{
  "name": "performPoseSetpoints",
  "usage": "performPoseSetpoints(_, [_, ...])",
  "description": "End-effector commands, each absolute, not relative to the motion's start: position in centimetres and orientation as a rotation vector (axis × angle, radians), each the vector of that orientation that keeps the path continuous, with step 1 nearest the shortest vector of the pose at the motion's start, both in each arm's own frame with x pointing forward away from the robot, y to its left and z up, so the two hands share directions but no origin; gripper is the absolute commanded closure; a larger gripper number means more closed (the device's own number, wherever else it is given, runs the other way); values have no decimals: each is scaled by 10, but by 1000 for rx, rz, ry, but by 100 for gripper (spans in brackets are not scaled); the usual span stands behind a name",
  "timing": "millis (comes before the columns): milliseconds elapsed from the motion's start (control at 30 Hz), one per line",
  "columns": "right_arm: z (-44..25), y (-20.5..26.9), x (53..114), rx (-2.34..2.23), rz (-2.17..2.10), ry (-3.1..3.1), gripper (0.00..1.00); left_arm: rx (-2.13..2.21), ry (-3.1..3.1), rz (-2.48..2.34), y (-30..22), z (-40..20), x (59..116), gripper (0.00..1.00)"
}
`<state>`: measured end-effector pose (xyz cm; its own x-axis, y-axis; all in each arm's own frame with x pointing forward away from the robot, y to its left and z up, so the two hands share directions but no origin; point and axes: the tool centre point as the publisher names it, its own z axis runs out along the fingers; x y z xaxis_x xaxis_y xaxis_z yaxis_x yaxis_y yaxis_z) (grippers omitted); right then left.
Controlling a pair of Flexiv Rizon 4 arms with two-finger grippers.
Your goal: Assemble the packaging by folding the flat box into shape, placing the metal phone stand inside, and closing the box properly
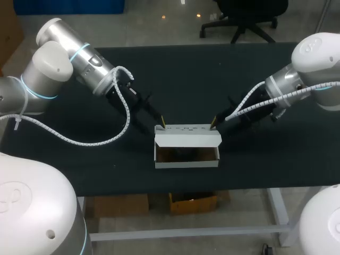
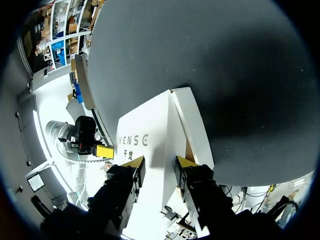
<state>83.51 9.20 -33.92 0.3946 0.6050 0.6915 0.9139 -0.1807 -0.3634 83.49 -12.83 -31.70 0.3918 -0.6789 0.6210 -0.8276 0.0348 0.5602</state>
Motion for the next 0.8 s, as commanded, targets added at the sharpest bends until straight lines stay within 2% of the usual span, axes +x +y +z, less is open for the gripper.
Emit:
performPoseSetpoints(33, [-341,92,836,-1883,-514,-1304,64,1694,-1341,198,-130,-318,833,57])
performPoseSetpoints(800, [-347,89,833,-1843,-500,-1307,61,1743,-1389,205,-122,-327,825,56])
